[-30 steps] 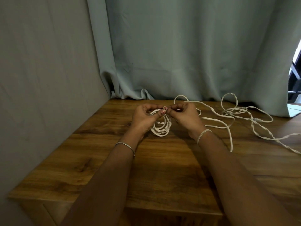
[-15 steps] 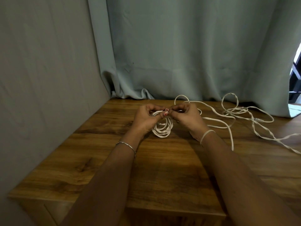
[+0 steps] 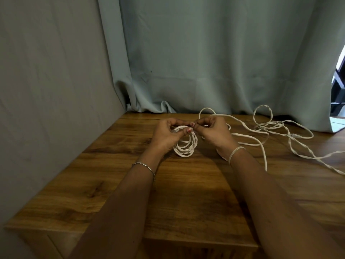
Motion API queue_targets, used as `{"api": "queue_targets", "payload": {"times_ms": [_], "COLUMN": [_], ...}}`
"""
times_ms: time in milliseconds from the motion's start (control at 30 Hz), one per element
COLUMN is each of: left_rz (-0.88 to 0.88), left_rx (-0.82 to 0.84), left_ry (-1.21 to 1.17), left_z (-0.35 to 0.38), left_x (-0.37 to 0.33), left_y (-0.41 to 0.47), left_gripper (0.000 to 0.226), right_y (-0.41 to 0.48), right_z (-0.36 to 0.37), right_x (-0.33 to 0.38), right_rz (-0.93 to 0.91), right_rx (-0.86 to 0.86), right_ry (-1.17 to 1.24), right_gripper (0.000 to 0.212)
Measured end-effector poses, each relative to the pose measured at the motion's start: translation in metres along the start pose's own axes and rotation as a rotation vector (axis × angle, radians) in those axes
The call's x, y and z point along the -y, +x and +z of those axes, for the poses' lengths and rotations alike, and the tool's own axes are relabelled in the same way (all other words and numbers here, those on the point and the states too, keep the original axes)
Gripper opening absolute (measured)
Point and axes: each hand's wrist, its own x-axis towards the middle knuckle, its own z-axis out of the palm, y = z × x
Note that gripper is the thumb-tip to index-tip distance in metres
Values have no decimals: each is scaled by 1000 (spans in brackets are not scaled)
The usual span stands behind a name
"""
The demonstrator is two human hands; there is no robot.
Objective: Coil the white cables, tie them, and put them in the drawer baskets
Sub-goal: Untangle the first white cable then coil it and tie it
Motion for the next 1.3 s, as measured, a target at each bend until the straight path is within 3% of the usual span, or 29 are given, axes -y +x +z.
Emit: {"api": "queue_targets", "payload": {"times_ms": [400, 600, 900, 1300], "left_rz": [12, 64, 135, 153], "left_rx": [-54, -29, -5, -46], "left_ry": [-25, 4, 78, 107], "left_z": [-6, -3, -1, 0], "left_x": [7, 8, 2, 11], "left_y": [7, 9, 1, 8], "left_gripper": [24, 18, 29, 20], "right_y": [14, 19, 18, 15], "right_z": [3, 1, -11, 7], "right_x": [10, 9, 17, 15], "right_rz": [-22, 39, -45, -237], "right_rx": [103, 81, 125, 75], "right_ry": [-264, -239, -423, -771], "right_gripper": [10, 10, 6, 9]}}
